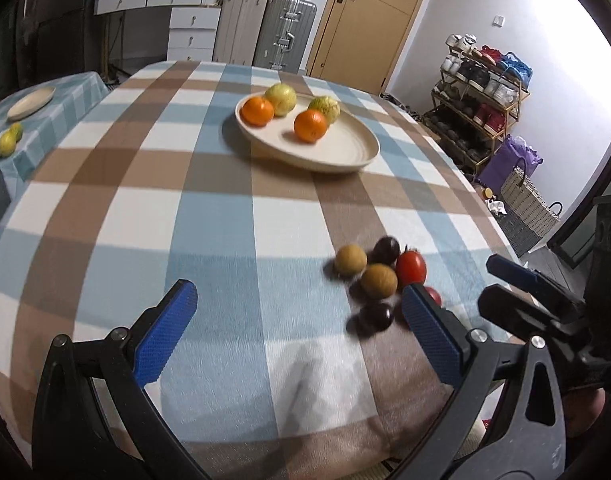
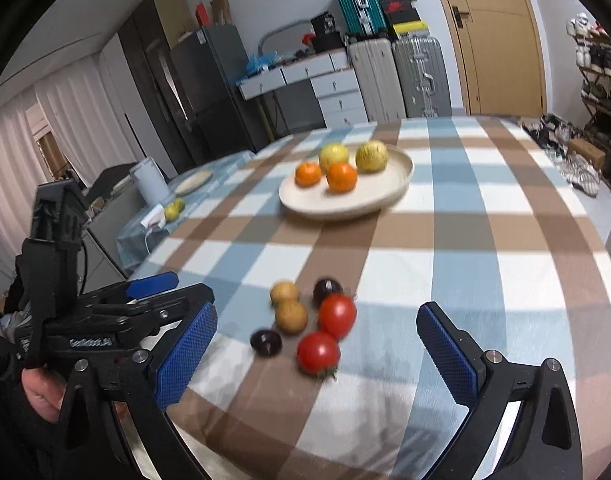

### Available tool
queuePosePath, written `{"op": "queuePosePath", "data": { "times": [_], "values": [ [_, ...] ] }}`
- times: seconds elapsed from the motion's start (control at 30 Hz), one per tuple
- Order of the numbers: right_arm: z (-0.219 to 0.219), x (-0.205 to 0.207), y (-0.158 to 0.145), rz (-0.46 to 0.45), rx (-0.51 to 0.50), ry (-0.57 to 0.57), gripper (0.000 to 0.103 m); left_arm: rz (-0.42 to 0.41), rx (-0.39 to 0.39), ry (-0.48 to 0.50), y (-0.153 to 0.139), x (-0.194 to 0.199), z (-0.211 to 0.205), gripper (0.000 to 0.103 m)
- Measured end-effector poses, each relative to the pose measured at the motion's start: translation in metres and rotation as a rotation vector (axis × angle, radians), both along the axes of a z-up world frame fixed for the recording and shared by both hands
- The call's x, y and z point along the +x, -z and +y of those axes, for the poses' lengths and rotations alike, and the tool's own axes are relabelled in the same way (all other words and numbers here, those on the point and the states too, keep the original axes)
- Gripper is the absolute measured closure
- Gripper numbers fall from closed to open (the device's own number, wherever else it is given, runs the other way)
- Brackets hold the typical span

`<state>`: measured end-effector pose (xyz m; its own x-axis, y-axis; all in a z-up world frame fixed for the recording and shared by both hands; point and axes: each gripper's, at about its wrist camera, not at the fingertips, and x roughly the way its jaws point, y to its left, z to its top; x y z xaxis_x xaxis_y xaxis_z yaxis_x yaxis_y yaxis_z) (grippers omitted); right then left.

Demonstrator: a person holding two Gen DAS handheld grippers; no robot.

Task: Organize fruits
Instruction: 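Move both tools back to the remaining tomatoes and plums, then grasp a red tomato with the right tool while the left tool grasps a dark plum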

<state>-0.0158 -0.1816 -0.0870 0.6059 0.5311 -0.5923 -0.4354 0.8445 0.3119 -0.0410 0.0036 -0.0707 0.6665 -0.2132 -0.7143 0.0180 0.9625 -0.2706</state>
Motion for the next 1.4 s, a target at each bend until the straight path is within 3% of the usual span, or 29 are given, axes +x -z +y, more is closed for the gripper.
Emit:
{"op": "queuePosePath", "data": {
  "times": [0.4, 0.5, 0.67, 0.77, 0.9, 1.0, 1.07, 1.4],
  "values": [
    [0.001, -0.010, 0.025, 0.036, -0.009, 0.004, 0.003, 0.024, 0.001, -0.004, 0.010, -0.001, 0.007, 0.001],
    [0.006, -0.008, 0.029, 0.033, -0.021, -0.004, 0.020, 0.029, 0.019, 0.010, 0.012, 0.000, 0.005, 0.001],
    [0.009, -0.005, 0.036, 0.050, 0.004, -0.027, 0.023, 0.024, 0.024, 0.023, 0.013, 0.003, 0.003, 0.001],
    [0.011, -0.003, 0.040, 0.060, 0.013, -0.051, 0.040, 0.026, 0.025, 0.027, 0.015, 0.006, 0.001, 0.001],
    [0.012, -0.002, 0.042, 0.058, 0.012, -0.044, 0.044, 0.028, 0.035, 0.030, 0.016, 0.008, -0.001, 0.001],
    [0.009, -0.001, 0.044, 0.064, 0.029, -0.043, 0.057, 0.025, 0.044, 0.032, 0.016, 0.010, -0.002, 0.001],
    [0.008, 0.001, 0.046, 0.080, 0.036, -0.041, 0.072, 0.020, 0.038, 0.032, 0.016, 0.010, -0.001, 0.001],
    [-0.008, -0.003, 0.043, 0.060, 0.121, -0.036, 0.074, 0.017, 0.025, 0.112, 0.013, 0.014, -0.015, 0.001]
  ]
}}
